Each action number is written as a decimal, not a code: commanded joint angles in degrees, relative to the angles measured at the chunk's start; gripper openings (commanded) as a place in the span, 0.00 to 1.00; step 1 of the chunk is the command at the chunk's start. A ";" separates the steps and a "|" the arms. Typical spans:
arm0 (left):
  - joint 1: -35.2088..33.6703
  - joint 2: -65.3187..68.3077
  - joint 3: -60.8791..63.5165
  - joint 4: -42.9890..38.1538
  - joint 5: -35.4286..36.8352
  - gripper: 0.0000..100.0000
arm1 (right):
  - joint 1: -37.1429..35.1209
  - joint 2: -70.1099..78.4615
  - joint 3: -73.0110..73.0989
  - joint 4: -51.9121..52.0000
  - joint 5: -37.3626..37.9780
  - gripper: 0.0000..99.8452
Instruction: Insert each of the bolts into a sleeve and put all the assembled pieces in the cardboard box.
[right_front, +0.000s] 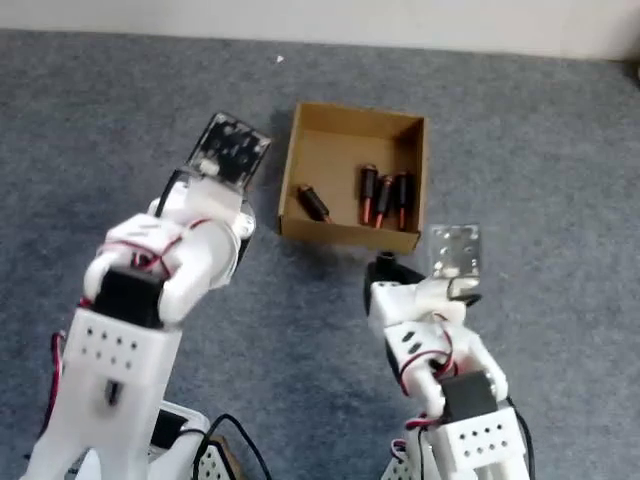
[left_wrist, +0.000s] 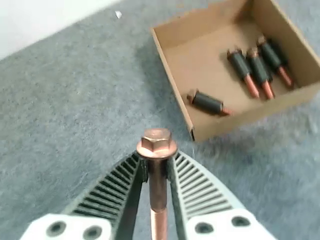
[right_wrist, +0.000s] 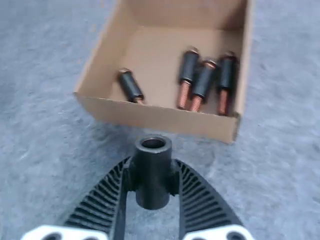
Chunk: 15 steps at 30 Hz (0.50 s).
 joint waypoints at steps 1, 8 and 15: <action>1.01 -8.04 6.11 -8.62 5.01 0.01 | -4.09 -4.35 1.89 -4.62 2.46 0.00; 7.16 -15.43 14.29 -17.67 14.95 0.01 | -11.38 -11.65 11.74 -12.44 7.47 0.00; 16.40 -23.52 21.67 -26.99 17.58 0.01 | -13.14 -22.55 19.56 -15.25 9.41 0.00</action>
